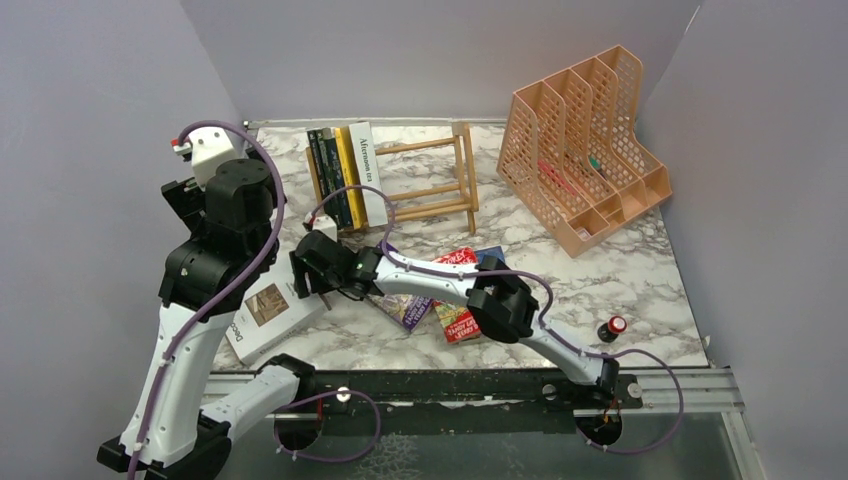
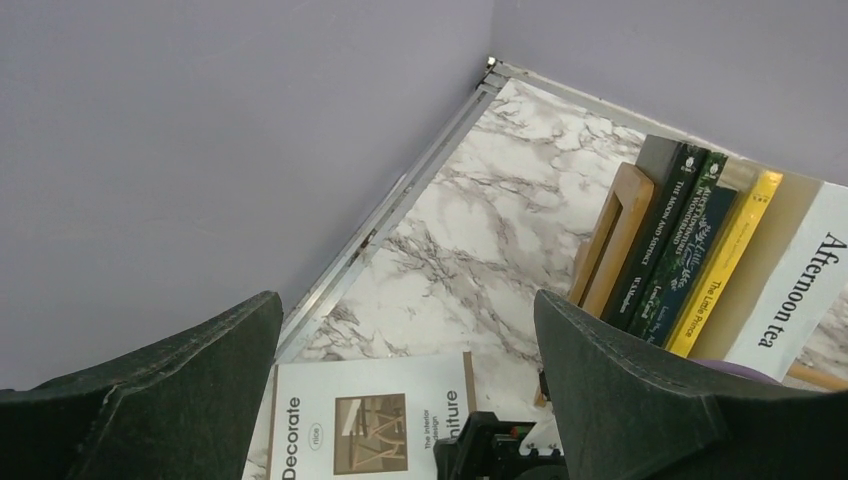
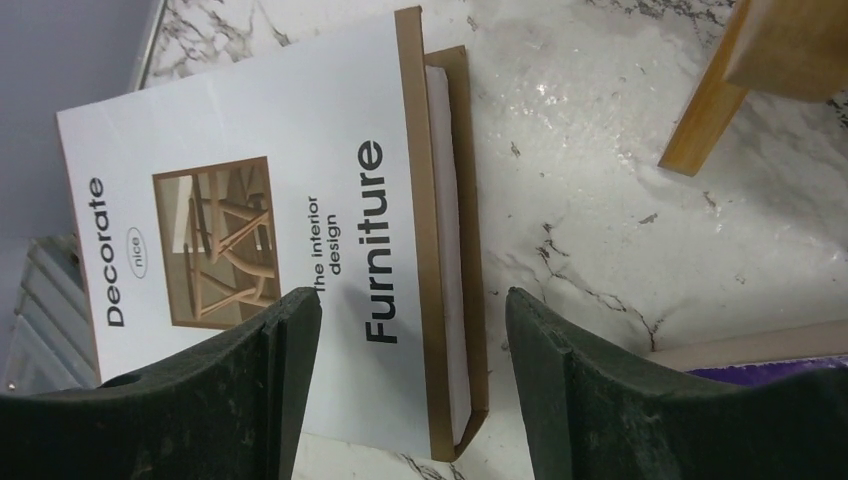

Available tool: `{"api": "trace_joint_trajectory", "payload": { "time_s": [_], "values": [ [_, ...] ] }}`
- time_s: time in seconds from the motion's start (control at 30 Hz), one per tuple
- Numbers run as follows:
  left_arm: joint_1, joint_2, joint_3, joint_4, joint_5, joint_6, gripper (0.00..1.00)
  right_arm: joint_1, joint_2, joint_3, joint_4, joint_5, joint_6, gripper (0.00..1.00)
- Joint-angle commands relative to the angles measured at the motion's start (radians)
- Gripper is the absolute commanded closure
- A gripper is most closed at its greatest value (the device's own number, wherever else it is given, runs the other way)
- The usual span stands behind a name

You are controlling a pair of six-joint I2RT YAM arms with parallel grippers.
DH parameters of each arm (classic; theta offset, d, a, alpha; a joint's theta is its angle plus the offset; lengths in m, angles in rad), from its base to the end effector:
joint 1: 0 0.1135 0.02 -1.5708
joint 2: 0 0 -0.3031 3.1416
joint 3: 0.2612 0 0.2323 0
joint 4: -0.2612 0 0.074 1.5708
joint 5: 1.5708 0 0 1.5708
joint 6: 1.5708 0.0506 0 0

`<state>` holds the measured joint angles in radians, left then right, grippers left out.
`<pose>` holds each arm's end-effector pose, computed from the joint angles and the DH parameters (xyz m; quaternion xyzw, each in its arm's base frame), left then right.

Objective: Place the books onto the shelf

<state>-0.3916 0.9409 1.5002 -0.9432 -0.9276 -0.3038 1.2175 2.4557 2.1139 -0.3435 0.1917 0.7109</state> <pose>0.1047 0.0006 0.4893 -0.2174 0.7517 0.1782 0.5966 0.2104 0.5426 0.2085 -0.1857 0.8810 0.3011 0.3142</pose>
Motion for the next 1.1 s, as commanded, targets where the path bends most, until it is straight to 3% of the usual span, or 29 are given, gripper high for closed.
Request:
{"api": "trace_joint_trajectory", "payload": {
  "time_s": [0.0,0.27,0.37,0.5,0.6,1.07],
  "values": [
    [0.005,-0.006,-0.022,0.005,0.007,0.021,0.04,-0.002,0.063,0.071,-0.096,-0.067,-0.012,0.28],
    [0.005,-0.003,-0.045,0.006,0.066,0.023,0.04,-0.026,-0.006,-0.120,0.146,-0.254,0.025,0.43],
    [0.005,-0.001,-0.052,0.005,0.084,0.023,0.04,-0.034,-0.018,-0.152,0.168,-0.248,0.043,0.59],
    [0.005,0.003,-0.057,0.004,0.099,0.021,0.04,-0.035,-0.065,-0.232,0.216,-0.214,0.054,0.87],
    [0.005,0.008,-0.057,0.003,0.113,0.019,0.04,-0.035,-0.112,-0.291,0.256,-0.182,0.054,0.99],
    [0.005,0.002,-0.065,0.000,0.166,0.005,0.04,-0.035,-0.364,-0.543,0.408,-0.144,0.027,0.99]
  ]
}}
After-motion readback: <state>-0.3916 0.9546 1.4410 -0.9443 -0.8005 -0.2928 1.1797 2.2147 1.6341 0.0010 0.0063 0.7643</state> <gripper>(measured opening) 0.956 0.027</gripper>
